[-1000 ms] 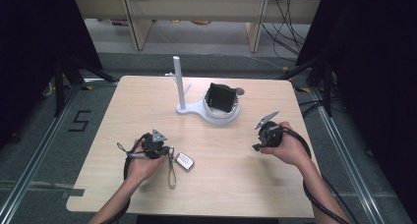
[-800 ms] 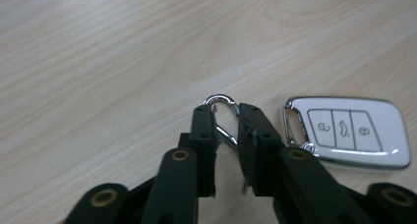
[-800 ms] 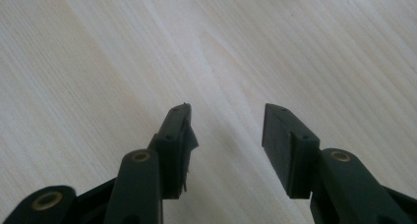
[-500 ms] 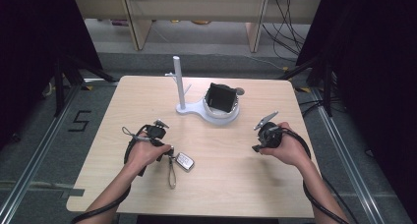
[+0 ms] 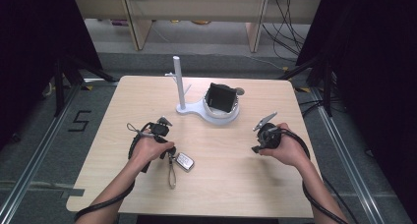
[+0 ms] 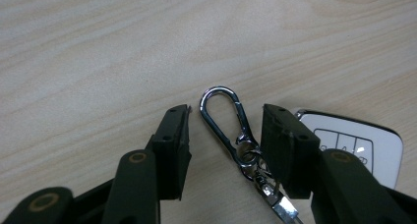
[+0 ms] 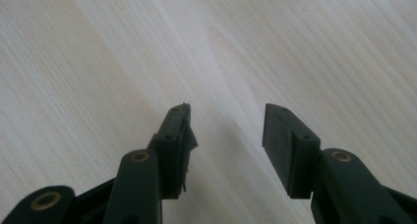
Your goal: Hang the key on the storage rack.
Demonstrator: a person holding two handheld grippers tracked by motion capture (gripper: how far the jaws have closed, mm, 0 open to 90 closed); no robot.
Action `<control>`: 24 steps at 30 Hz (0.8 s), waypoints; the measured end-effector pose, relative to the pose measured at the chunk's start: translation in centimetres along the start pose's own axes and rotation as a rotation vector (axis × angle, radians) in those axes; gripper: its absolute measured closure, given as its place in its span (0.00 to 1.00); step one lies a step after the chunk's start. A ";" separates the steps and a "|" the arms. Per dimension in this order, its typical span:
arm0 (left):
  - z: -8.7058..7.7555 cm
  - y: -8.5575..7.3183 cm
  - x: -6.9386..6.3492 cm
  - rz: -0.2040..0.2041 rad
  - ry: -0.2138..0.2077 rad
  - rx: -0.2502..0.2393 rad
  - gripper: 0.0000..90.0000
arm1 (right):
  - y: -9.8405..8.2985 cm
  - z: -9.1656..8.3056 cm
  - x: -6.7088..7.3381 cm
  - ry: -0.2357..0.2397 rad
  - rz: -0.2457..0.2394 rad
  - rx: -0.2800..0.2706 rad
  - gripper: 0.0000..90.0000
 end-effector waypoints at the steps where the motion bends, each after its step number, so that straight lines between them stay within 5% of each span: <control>1: 0.1 -0.1 0.2 0.019 0.005 0.006 0.59 | 0.0 0.0 0.0 0.000 -0.006 0.000 0.61; 4: 0.3 -0.1 0.1 0.010 0.006 0.004 0.59 | 0.0 0.1 0.1 0.027 -0.008 0.016 0.61; 14: 0.4 0.1 -0.1 -0.005 0.034 0.006 0.57 | 0.0 0.1 0.1 0.007 -0.007 0.004 0.61; 19: 0.7 0.0 -0.4 0.062 0.107 -0.013 0.63 | 0.0 -0.1 0.1 -0.005 -0.002 0.003 0.61; 24: 0.6 -0.2 -0.9 0.085 0.099 -0.018 0.73 | -0.1 0.0 0.3 -0.001 0.000 0.004 0.61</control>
Point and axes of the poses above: each handheld gripper's, and its own axes: z roughly forward along the jaws, y roughly out of its top, x roughly to its left, the point moved 8 cm from there along z, roughly forward along the jaws, and after that the axes turned 7 degrees about y, right-handed, at the moved point
